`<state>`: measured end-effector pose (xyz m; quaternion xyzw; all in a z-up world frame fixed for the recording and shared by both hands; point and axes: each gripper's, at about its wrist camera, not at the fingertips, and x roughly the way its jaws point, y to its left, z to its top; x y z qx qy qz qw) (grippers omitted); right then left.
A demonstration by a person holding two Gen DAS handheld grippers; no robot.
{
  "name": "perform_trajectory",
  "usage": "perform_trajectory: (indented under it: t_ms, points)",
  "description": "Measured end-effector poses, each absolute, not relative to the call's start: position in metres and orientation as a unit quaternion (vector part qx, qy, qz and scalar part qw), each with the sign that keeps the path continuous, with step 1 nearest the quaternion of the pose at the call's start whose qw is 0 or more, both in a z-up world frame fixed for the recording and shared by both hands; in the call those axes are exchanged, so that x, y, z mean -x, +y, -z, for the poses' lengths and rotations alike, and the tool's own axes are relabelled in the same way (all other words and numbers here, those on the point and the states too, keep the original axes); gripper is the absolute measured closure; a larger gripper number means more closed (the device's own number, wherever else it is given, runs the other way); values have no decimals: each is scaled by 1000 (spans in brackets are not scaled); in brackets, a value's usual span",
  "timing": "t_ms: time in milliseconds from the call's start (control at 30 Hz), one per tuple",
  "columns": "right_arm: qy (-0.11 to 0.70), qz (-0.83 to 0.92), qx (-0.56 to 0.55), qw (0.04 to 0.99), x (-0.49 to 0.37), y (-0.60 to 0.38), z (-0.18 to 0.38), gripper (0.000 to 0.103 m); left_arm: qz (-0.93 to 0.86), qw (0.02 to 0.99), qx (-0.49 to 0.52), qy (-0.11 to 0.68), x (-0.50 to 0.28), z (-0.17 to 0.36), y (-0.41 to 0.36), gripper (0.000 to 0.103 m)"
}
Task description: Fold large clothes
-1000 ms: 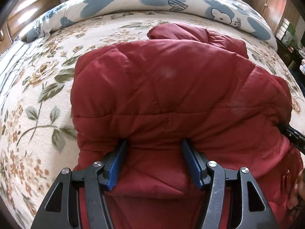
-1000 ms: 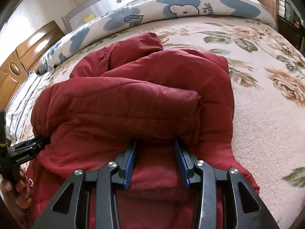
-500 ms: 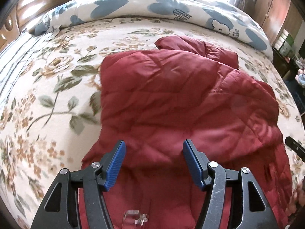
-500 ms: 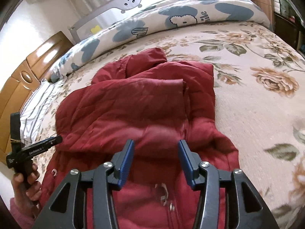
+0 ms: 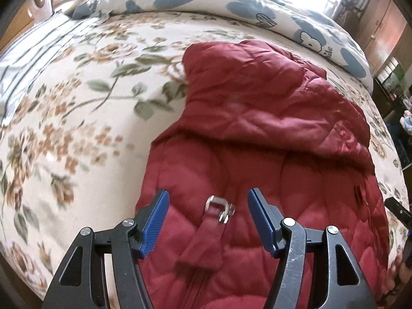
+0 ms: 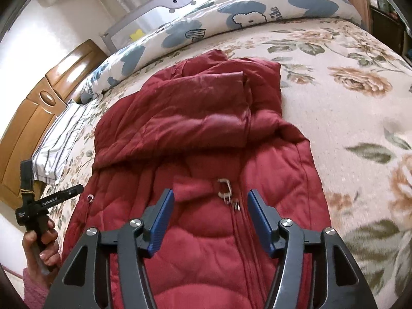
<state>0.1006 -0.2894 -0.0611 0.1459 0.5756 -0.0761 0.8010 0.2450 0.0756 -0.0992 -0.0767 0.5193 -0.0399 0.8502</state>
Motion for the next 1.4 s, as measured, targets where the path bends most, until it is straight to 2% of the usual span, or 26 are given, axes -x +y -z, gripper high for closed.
perform_trajectory:
  t_ms: [300, 967, 1400]
  points:
    - [573, 81, -141, 803, -70, -287, 44, 34, 41, 845, 96, 525, -210, 96, 92, 36]
    - [576, 126, -145, 794, 2, -310, 25, 29, 35, 834, 121, 537, -150, 103, 126, 30]
    - [584, 143, -181, 779, 50, -326, 35, 27, 52, 822, 154, 546, -109, 117, 147, 27]
